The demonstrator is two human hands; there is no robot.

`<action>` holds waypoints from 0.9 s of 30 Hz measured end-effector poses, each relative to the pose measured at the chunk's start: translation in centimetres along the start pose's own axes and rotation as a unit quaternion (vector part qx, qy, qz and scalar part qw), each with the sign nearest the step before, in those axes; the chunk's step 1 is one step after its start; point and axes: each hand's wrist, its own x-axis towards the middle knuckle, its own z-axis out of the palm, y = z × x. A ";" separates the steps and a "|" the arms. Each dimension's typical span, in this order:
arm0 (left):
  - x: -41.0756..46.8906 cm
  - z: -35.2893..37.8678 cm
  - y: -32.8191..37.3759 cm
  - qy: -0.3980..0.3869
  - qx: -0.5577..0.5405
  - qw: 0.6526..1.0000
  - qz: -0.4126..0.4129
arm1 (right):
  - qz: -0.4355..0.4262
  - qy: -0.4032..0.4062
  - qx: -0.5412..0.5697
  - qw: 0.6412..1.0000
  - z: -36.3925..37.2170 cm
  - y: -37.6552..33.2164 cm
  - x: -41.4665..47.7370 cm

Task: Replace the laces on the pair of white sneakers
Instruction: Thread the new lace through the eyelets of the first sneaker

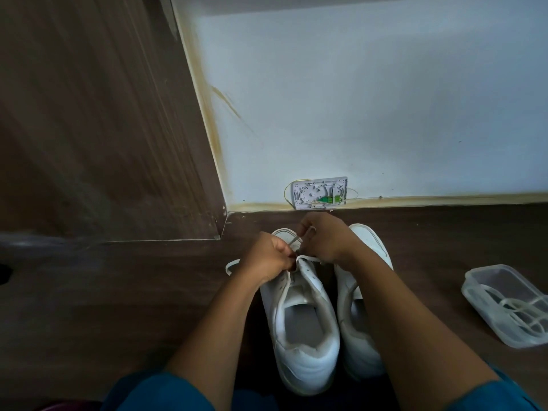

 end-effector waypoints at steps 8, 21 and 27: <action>-0.5 -1.8 2.4 0.022 -0.042 0.999 -0.019 | 0.044 -0.011 0.085 0.995 -0.3 0.3 -0.3; -2.6 -4.4 6.4 -0.079 -0.567 0.820 -0.007 | 0.022 -0.018 -0.016 0.999 -0.1 0.1 0.3; -4.7 -8.5 8.8 -0.058 -0.559 0.821 0.097 | -0.012 -0.075 -0.106 0.991 -0.3 -0.4 -0.5</action>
